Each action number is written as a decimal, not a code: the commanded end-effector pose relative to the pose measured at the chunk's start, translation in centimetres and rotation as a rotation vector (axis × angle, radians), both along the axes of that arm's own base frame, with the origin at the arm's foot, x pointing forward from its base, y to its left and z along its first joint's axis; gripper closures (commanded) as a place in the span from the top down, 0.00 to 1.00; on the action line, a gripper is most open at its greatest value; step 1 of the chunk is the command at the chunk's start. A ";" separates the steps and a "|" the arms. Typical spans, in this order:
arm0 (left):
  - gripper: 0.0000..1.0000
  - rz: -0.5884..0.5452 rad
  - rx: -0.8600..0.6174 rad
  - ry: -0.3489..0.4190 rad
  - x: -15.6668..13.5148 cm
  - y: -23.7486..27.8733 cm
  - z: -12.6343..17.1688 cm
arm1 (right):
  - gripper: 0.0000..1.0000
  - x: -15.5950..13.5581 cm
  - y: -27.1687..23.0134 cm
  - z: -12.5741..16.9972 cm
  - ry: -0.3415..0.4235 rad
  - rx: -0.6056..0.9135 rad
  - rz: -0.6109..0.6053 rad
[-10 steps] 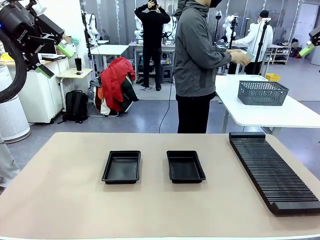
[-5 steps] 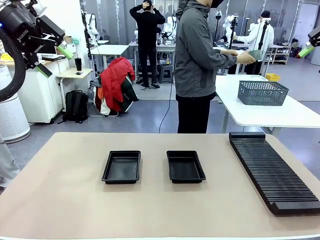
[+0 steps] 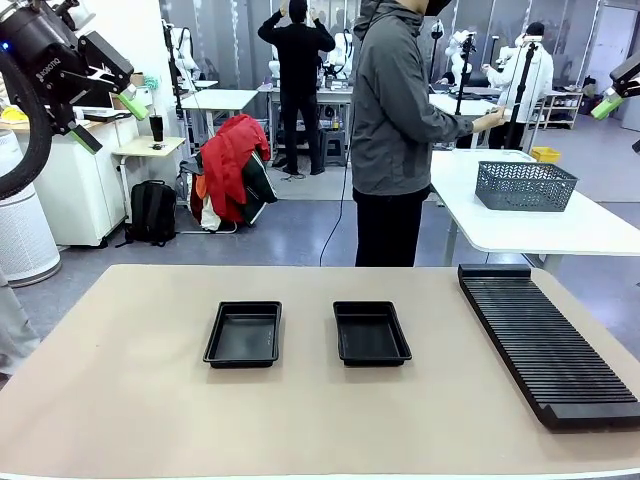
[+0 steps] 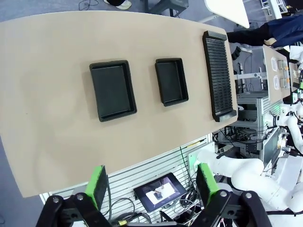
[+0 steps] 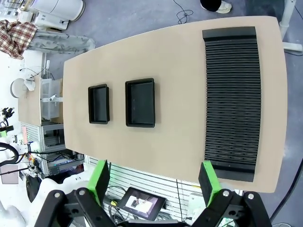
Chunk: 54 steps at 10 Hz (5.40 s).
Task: Inspect and transfer BCBs to ESD trays.
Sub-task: Pick up the Blank PCB from the PCB Rack and place it in the left ESD tray.
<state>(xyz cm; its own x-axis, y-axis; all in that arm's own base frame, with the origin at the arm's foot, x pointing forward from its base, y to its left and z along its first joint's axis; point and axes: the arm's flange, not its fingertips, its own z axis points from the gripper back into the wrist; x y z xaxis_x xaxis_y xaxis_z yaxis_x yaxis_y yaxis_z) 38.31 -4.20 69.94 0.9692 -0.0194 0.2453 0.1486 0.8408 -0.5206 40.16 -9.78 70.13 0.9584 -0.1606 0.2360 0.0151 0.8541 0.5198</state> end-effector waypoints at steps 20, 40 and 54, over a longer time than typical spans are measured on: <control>1.00 0.075 0.103 -0.001 -0.2 -1.3 1.7 | 1.00 0.5 0.0 -0.5 0.012 -0.003 0.000; 1.00 0.075 0.103 -0.001 -0.2 -1.3 1.7 | 1.00 0.5 0.0 -0.5 0.012 -0.003 0.000; 1.00 0.075 0.103 -0.001 -0.2 -1.3 1.7 | 1.00 3.4 1.6 -4.5 -0.163 -0.331 0.314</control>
